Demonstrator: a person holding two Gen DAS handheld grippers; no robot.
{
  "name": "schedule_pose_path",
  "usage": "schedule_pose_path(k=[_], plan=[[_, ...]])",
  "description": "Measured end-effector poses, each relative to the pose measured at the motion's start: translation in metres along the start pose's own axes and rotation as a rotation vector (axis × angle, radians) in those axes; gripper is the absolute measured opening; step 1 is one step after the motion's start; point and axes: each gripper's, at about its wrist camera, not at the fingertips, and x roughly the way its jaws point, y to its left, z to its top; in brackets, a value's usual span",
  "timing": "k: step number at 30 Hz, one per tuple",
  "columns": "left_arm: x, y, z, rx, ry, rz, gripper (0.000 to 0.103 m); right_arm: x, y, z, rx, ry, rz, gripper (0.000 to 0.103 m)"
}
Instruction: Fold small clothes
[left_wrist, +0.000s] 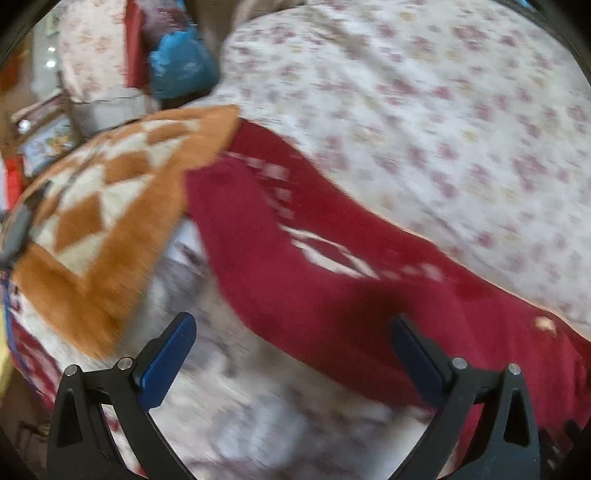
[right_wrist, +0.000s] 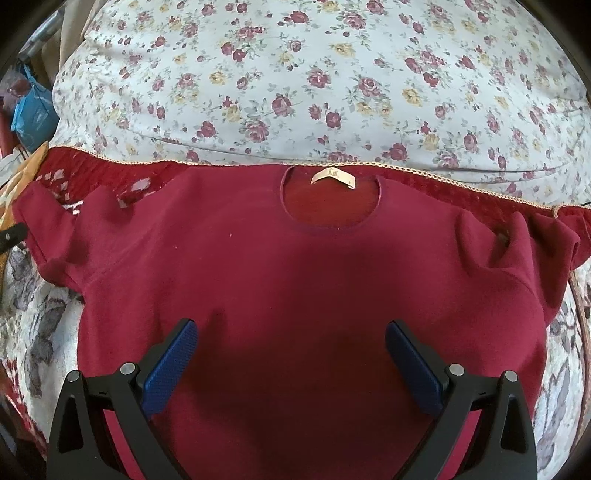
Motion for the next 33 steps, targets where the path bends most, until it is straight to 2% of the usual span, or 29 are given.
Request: schedule_pose_path(k=[4, 8, 12, 14, 16, 18, 19, 20, 21, 22, 24, 26, 30, 33], plan=[[0.033, 0.016, 0.026, -0.035, 0.025, 0.070, 0.103, -0.002, 0.003, 0.000, -0.009, 0.001, 0.019, 0.103], [0.066, 0.016, 0.047, -0.026, 0.035, 0.138, 0.103, 0.001, 0.006, -0.002, -0.031, 0.017, 0.026, 0.103], [0.097, 0.021, 0.058, -0.041, 0.058, 0.146, 0.102, 0.001, 0.003, -0.002, -0.029, 0.021, 0.031, 0.103], [0.108, 0.023, 0.061, -0.045, 0.071, 0.162, 0.088, 0.002, 0.001, -0.002, -0.019, 0.028, 0.039, 0.103], [0.113, 0.023, 0.061, -0.046, 0.065, 0.189, 0.084, 0.003, -0.002, -0.001, -0.012, 0.031, 0.043, 0.103], [0.113, 0.024, 0.063, -0.045, 0.040, 0.197, 0.075, 0.005, -0.002, -0.001, -0.009, 0.034, 0.041, 0.103], [0.112, 0.023, 0.064, -0.041, 0.031, 0.207, 0.056, 0.005, -0.002, -0.001, -0.007, 0.035, 0.041, 0.103], [0.109, 0.023, 0.065, -0.040, 0.021, 0.217, 0.031, 0.006, -0.002, -0.002, -0.005, 0.037, 0.043, 0.103], [0.106, 0.025, 0.065, -0.046, 0.016, 0.211, 0.017, 0.007, -0.002, -0.002, -0.003, 0.040, 0.044, 0.103], [0.100, 0.026, 0.066, -0.063, 0.019, 0.167, 0.008, 0.007, -0.002, -0.002, 0.000, 0.041, 0.046, 0.103], [0.088, 0.024, 0.067, -0.087, 0.030, 0.062, 0.008, 0.006, -0.003, -0.003, 0.004, 0.039, 0.050, 0.103], [0.065, 0.013, 0.066, -0.078, 0.008, -0.021, 0.008, 0.002, -0.006, -0.002, 0.009, 0.030, 0.049, 0.103], [0.002, -0.034, 0.056, -0.005, -0.036, -0.227, 0.008, -0.013, -0.019, 0.000, 0.033, -0.001, 0.040, 0.103], [-0.042, -0.082, 0.038, 0.076, -0.048, -0.374, 0.008, -0.027, -0.038, 0.003, 0.069, -0.026, 0.038, 0.103]])
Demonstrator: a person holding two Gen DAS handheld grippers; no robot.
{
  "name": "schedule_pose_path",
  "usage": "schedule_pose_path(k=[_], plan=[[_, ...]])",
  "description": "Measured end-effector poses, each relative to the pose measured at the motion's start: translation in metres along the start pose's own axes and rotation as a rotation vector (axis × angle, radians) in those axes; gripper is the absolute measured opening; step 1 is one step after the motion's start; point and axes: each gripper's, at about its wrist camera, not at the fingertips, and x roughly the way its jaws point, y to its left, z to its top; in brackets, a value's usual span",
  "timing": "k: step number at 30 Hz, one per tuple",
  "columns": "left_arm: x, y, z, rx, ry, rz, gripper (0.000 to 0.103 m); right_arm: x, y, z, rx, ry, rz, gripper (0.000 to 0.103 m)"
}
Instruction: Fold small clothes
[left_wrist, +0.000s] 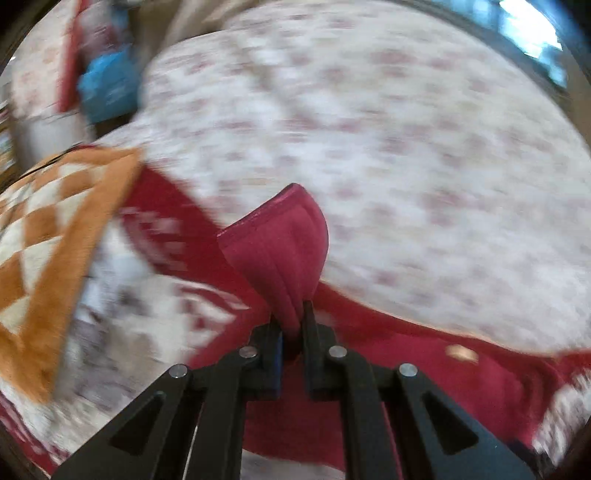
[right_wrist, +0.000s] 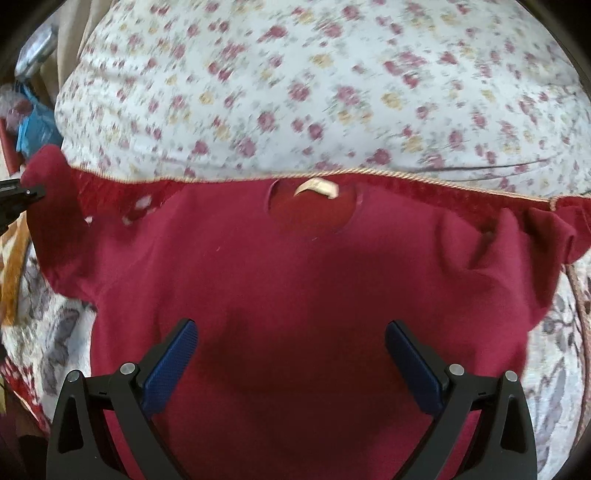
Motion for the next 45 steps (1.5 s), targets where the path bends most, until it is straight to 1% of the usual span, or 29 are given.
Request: schedule_pose_path(k=[3, 7, 10, 12, 13, 14, 15, 17, 18, 19, 20, 21, 22, 23, 24, 26, 28, 30, 32, 33, 34, 35, 36, 37, 39, 40, 42, 43, 45], plan=[[-0.010, -0.067, -0.025, 0.097, 0.027, -0.098, 0.008, -0.011, -0.020, 0.002, 0.034, -0.016, -0.014, 0.103], [0.004, -0.132, -0.069, 0.194, 0.096, -0.154, 0.008, -0.024, -0.051, 0.004, 0.065, -0.022, -0.035, 0.103], [0.022, -0.160, -0.106, 0.226, 0.160, -0.175, 0.008, -0.033, -0.074, 0.002, 0.087, -0.027, -0.078, 0.103], [0.031, -0.172, -0.125, 0.247, 0.192, -0.186, 0.010, -0.034, -0.089, 0.001, 0.111, -0.025, -0.090, 0.103], [0.036, -0.177, -0.134, 0.263, 0.219, -0.189, 0.014, -0.035, -0.095, 0.001, 0.126, -0.023, -0.092, 0.103], [0.039, -0.179, -0.140, 0.275, 0.241, -0.193, 0.022, -0.036, -0.101, 0.000, 0.143, -0.022, -0.087, 0.103], [0.038, -0.179, -0.144, 0.285, 0.261, -0.204, 0.026, -0.037, -0.105, 0.000, 0.157, -0.022, -0.079, 0.103], [0.026, -0.174, -0.145, 0.310, 0.260, -0.230, 0.048, -0.038, -0.109, -0.001, 0.172, -0.022, -0.056, 0.103], [0.016, -0.171, -0.143, 0.328, 0.246, -0.232, 0.056, -0.038, -0.109, 0.000, 0.173, -0.022, -0.037, 0.103], [0.004, -0.165, -0.140, 0.348, 0.220, -0.228, 0.072, -0.038, -0.109, -0.001, 0.174, -0.020, -0.016, 0.103], [-0.011, -0.156, -0.138, 0.367, 0.173, -0.218, 0.082, -0.037, -0.108, 0.000, 0.176, -0.016, 0.010, 0.103], [-0.025, -0.146, -0.134, 0.380, 0.124, -0.199, 0.084, -0.036, -0.106, 0.000, 0.177, -0.016, 0.036, 0.103], [-0.038, -0.131, -0.128, 0.395, 0.069, -0.160, 0.085, -0.035, -0.102, 0.001, 0.175, -0.022, 0.065, 0.103], [-0.044, -0.120, -0.126, 0.402, 0.039, -0.124, 0.085, -0.034, -0.098, 0.001, 0.169, -0.024, 0.077, 0.103], [-0.048, -0.111, -0.124, 0.406, 0.018, -0.083, 0.085, -0.032, -0.093, 0.002, 0.160, -0.022, 0.089, 0.103], [-0.042, -0.088, -0.119, 0.396, -0.001, 0.046, 0.085, -0.021, -0.079, 0.004, 0.135, -0.002, 0.119, 0.102], [-0.026, -0.065, -0.118, 0.346, 0.011, 0.138, 0.085, -0.007, -0.066, 0.006, 0.107, 0.019, 0.134, 0.092], [-0.006, -0.046, -0.116, 0.293, 0.040, 0.184, 0.085, 0.013, -0.051, 0.010, 0.065, 0.066, 0.123, 0.083], [0.018, -0.031, -0.118, 0.258, 0.095, 0.224, 0.085, 0.037, -0.036, 0.012, 0.022, 0.119, 0.106, 0.075], [0.026, -0.026, -0.120, 0.242, 0.127, 0.230, 0.085, 0.047, -0.029, 0.011, -0.008, 0.129, 0.080, 0.061], [0.032, -0.019, -0.120, 0.218, 0.153, 0.224, 0.085, 0.051, -0.023, 0.011, -0.046, 0.111, 0.047, 0.052], [0.034, -0.014, -0.120, 0.193, 0.166, 0.221, 0.085, 0.049, -0.016, 0.010, -0.086, 0.070, 0.027, 0.042], [0.035, -0.010, -0.120, 0.174, 0.170, 0.221, 0.085, 0.048, -0.012, 0.011, -0.114, 0.056, 0.028, 0.013], [0.033, -0.006, -0.121, 0.157, 0.172, 0.216, 0.085, 0.045, -0.008, 0.012, -0.129, 0.051, 0.022, 0.011], [0.030, -0.004, -0.120, 0.147, 0.171, 0.212, 0.085, 0.032, -0.009, 0.016, -0.124, 0.011, 0.039, 0.010], [0.026, -0.004, -0.120, 0.151, 0.166, 0.213, 0.085, 0.022, -0.013, 0.019, -0.117, -0.010, 0.056, 0.006], [0.017, -0.004, -0.119, 0.157, 0.159, 0.204, 0.085, -0.002, -0.024, 0.025, -0.102, -0.061, 0.066, 0.006], [0.008, -0.005, -0.119, 0.157, 0.154, 0.184, 0.085, -0.020, -0.031, 0.028, -0.109, -0.108, 0.044, 0.006], [-0.004, -0.003, -0.120, 0.153, 0.143, 0.163, 0.085, -0.041, -0.046, 0.036, -0.112, -0.157, -0.003, 0.006]])
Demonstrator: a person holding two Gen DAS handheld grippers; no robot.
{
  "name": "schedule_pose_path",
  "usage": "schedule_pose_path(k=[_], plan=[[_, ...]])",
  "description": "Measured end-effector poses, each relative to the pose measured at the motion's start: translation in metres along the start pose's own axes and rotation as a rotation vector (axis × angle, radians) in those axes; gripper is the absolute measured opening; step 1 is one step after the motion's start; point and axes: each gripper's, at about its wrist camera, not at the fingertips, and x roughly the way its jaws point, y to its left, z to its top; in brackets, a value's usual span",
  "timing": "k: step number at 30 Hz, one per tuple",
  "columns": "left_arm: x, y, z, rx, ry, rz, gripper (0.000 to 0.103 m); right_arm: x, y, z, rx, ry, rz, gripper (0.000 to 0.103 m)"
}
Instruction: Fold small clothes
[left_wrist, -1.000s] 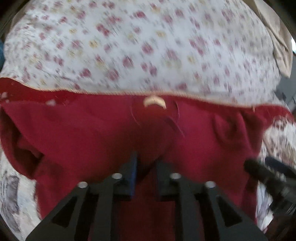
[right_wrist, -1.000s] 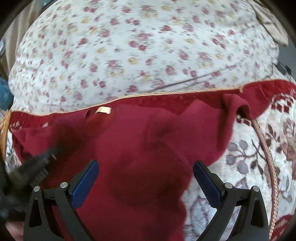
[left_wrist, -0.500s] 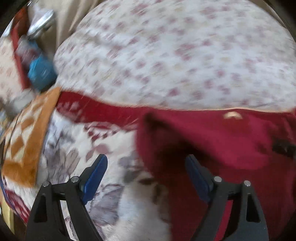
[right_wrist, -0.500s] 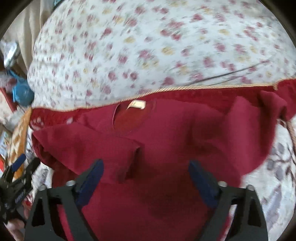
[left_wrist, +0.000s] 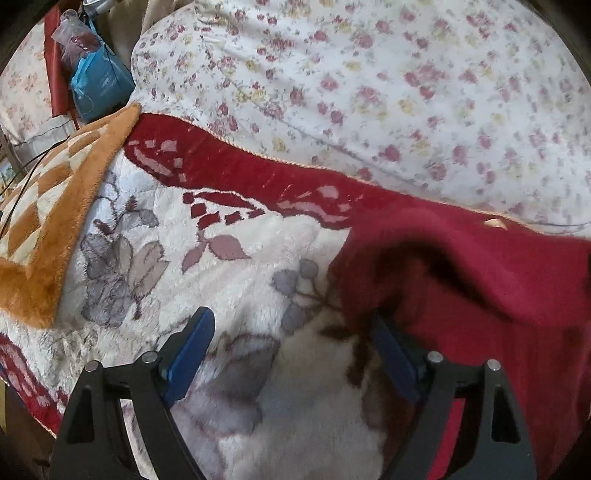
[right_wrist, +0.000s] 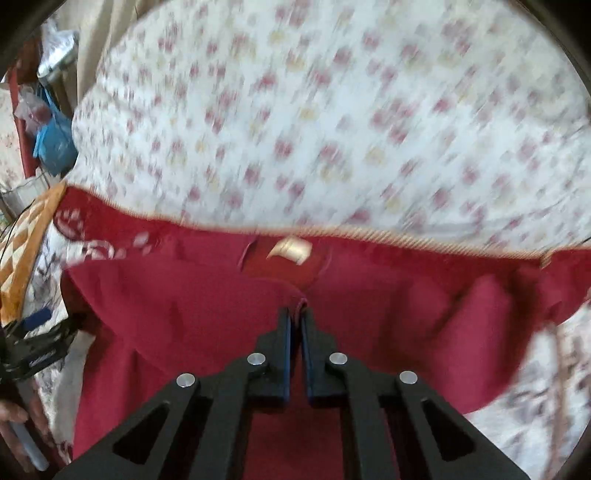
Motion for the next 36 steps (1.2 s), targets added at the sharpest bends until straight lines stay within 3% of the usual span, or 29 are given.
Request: schedule_pose_path(k=[4, 6, 9, 11, 13, 15, 17, 18, 21, 25, 26, 28, 29, 30, 33, 36], plan=[[-0.007, 0.006, -0.003, -0.022, -0.013, 0.007, 0.085, -0.014, -0.040, 0.006, 0.034, -0.011, -0.131, 0.006], [-0.002, 0.004, -0.003, -0.025, 0.005, 0.004, 0.085, 0.005, -0.056, 0.001, 0.019, 0.050, -0.213, 0.007], [-0.001, -0.002, -0.005, -0.020, 0.004, -0.013, 0.085, 0.039, -0.070, -0.014, 0.022, 0.222, -0.265, 0.011], [-0.005, -0.004, -0.005, -0.014, -0.012, -0.038, 0.085, 0.030, -0.063, -0.014, 0.046, 0.192, -0.251, 0.025], [-0.006, -0.008, -0.004, 0.001, -0.012, -0.053, 0.085, 0.013, -0.046, -0.006, 0.058, 0.109, -0.161, 0.073], [-0.001, -0.012, -0.004, 0.021, 0.011, -0.064, 0.085, 0.006, -0.016, 0.007, 0.035, 0.063, 0.005, 0.082], [0.008, -0.017, -0.005, 0.041, 0.040, -0.066, 0.085, 0.015, 0.026, 0.019, -0.044, 0.095, 0.171, 0.081], [0.010, -0.018, -0.006, 0.046, 0.045, -0.060, 0.085, 0.022, 0.044, 0.023, -0.085, 0.107, 0.204, 0.080], [0.024, -0.020, -0.005, 0.070, 0.068, -0.020, 0.085, 0.052, 0.096, 0.029, -0.257, 0.115, 0.224, 0.079], [0.036, -0.014, -0.004, 0.045, 0.106, -0.027, 0.085, 0.103, 0.133, 0.018, -0.399, 0.252, 0.313, 0.077], [0.037, -0.014, -0.003, 0.047, 0.106, -0.027, 0.085, 0.112, 0.135, 0.011, -0.412, 0.275, 0.318, 0.073], [0.037, -0.016, -0.002, 0.059, 0.105, -0.024, 0.085, 0.120, 0.136, 0.007, -0.417, 0.308, 0.323, 0.027], [0.037, -0.016, -0.002, 0.060, 0.105, -0.023, 0.085, 0.116, 0.134, 0.008, -0.395, 0.292, 0.328, 0.021], [0.038, -0.015, -0.002, 0.057, 0.108, -0.023, 0.085, 0.110, 0.131, 0.009, -0.380, 0.268, 0.326, 0.005], [0.039, -0.015, -0.001, 0.053, 0.109, -0.017, 0.085, 0.098, 0.112, 0.024, -0.300, 0.189, 0.278, 0.005], [0.039, -0.017, -0.001, 0.053, 0.107, -0.010, 0.085, 0.111, 0.102, 0.024, -0.228, 0.242, 0.261, 0.006]])
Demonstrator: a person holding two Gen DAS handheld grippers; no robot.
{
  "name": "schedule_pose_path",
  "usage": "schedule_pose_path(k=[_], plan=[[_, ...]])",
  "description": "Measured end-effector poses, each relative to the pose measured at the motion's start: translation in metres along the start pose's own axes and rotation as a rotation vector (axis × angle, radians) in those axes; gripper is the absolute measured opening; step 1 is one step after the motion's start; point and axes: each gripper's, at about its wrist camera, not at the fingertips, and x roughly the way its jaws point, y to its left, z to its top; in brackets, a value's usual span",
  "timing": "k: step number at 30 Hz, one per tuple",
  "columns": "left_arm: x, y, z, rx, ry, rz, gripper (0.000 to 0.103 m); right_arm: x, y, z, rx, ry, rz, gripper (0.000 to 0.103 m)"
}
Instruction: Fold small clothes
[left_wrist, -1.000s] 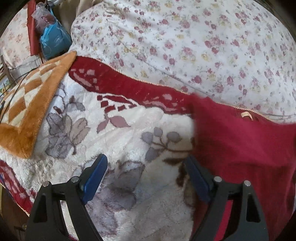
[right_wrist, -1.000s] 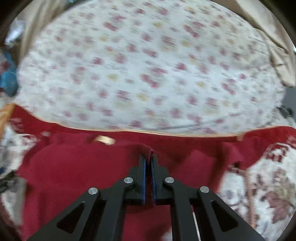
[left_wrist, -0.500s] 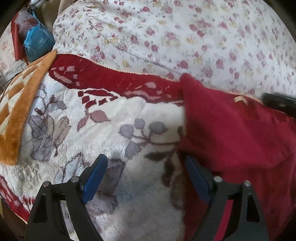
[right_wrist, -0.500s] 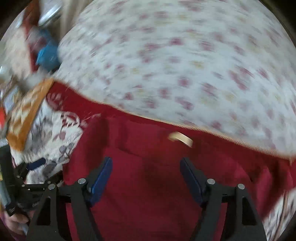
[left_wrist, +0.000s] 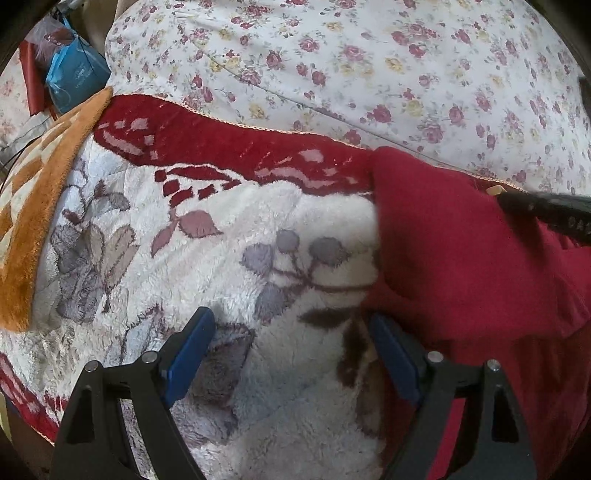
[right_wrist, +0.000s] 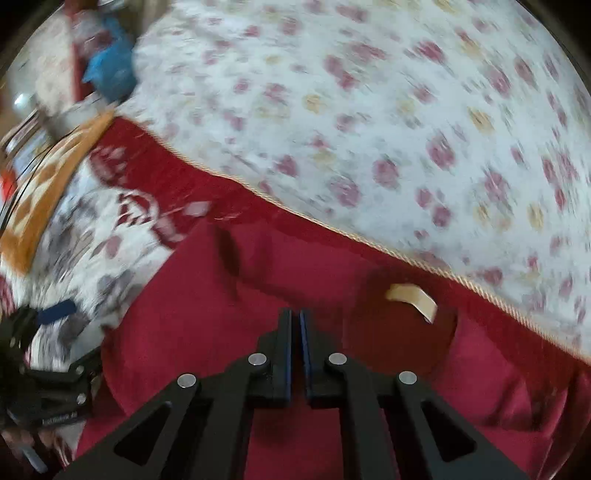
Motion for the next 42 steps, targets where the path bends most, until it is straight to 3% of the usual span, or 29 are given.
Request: schedule_pose_path(k=[2, 3, 4, 6, 9, 14, 16, 19, 21, 24, 27, 30, 32, 35, 39, 42], plan=[[-0.006, 0.003, -0.001, -0.011, -0.005, -0.011, 0.085, -0.001, 0.002, -0.001, 0.008, -0.002, 0.003, 0.007], [-0.009, 0.005, -0.001, -0.017, -0.012, -0.014, 0.085, -0.006, 0.003, -0.001, 0.007, -0.021, -0.009, 0.014], [-0.014, 0.009, -0.001, -0.028, -0.026, -0.017, 0.085, -0.011, 0.005, 0.001, 0.010, -0.042, -0.027, 0.032], [-0.021, 0.015, 0.001, -0.055, -0.056, -0.030, 0.085, -0.019, 0.012, 0.007, 0.025, -0.082, 0.002, 0.049], [-0.029, 0.020, 0.006, -0.104, -0.098, -0.078, 0.085, -0.011, 0.032, 0.016, -0.004, -0.066, 0.075, 0.049], [-0.017, 0.008, 0.009, -0.077, -0.066, -0.088, 0.085, 0.051, 0.066, 0.021, -0.017, 0.020, 0.061, 0.042], [-0.011, 0.001, 0.009, -0.046, -0.056, -0.077, 0.085, 0.053, 0.072, 0.021, -0.022, -0.014, 0.036, 0.044], [-0.004, -0.006, 0.009, -0.011, -0.043, -0.058, 0.085, 0.035, 0.061, 0.018, 0.015, -0.007, 0.078, 0.045], [-0.005, -0.007, 0.009, -0.005, -0.046, -0.051, 0.085, 0.010, 0.047, 0.006, 0.030, -0.013, 0.073, 0.049], [-0.012, -0.003, 0.009, -0.023, -0.073, -0.051, 0.085, -0.036, 0.018, -0.021, 0.049, -0.061, -0.049, 0.067], [-0.025, -0.004, 0.011, -0.028, -0.135, -0.074, 0.085, -0.080, -0.022, -0.053, 0.108, -0.107, -0.141, 0.069], [-0.031, -0.012, 0.011, -0.010, -0.159, -0.118, 0.085, -0.098, -0.066, -0.080, 0.196, -0.092, -0.224, 0.069], [-0.026, -0.020, 0.011, 0.017, -0.140, -0.139, 0.085, -0.105, -0.096, -0.098, 0.291, -0.066, -0.244, 0.069], [-0.014, -0.030, 0.006, 0.052, -0.093, -0.128, 0.085, -0.134, -0.133, -0.124, 0.436, -0.139, -0.217, 0.069], [-0.007, -0.031, 0.005, 0.045, -0.078, -0.125, 0.085, -0.163, -0.193, -0.150, 0.619, -0.199, -0.342, 0.082], [-0.008, -0.028, 0.007, 0.030, -0.081, -0.134, 0.085, -0.168, -0.251, -0.163, 0.778, -0.218, -0.355, 0.085]])
